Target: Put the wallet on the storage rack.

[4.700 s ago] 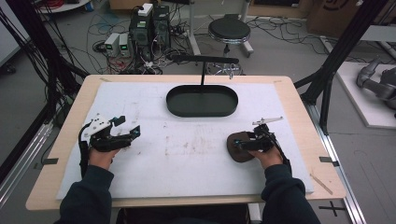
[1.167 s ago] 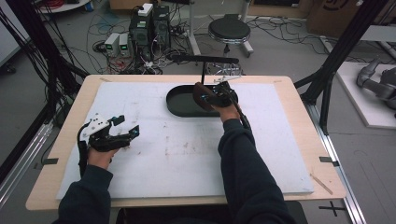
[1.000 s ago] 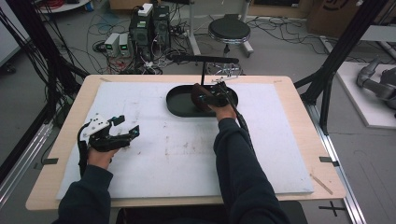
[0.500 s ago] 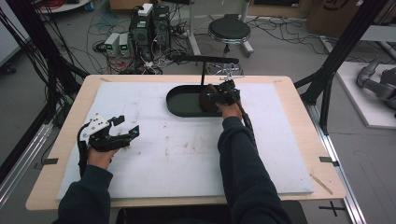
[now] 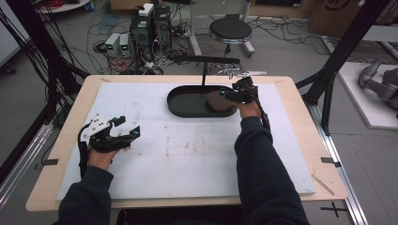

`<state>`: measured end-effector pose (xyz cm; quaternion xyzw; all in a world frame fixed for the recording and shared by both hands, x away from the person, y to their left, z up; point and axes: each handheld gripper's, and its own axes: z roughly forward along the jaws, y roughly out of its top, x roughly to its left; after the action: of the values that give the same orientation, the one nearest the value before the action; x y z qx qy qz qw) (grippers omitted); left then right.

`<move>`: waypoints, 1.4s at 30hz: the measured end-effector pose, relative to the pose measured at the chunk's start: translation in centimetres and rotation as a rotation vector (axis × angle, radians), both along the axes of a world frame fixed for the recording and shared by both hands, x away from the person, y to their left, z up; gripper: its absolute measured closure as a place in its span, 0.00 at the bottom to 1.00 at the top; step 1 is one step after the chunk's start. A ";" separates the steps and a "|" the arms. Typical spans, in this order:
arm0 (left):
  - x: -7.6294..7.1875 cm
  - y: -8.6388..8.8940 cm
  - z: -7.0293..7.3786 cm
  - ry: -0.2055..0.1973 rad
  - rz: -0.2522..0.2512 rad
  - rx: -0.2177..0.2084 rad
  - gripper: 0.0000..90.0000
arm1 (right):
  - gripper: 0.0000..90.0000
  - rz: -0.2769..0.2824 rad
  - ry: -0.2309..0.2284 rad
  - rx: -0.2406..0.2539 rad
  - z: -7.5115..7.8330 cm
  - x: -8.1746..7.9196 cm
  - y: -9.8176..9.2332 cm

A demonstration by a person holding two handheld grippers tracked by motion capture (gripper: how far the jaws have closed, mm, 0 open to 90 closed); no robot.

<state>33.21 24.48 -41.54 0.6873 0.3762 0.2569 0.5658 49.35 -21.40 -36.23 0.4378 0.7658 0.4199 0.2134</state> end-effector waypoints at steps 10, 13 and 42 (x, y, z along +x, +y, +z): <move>0.1 0.1 0.0 0.004 -0.001 -0.018 0.24 | 0.35 0.079 -0.074 -0.017 1.7 -3.7 -2.6; 0.1 0.1 0.0 0.002 0.003 -0.018 0.24 | 0.31 0.078 -0.085 -0.031 1.6 -5.3 -3.8; 0.1 -0.4 0.1 -0.007 0.011 -0.007 0.24 | 0.24 0.058 -0.128 -0.095 -4.0 -15.0 -7.8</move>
<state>33.30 24.13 -41.42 0.6825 0.3788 0.2609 0.5680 34.40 -29.24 -40.27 0.3774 0.7819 0.4162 0.2701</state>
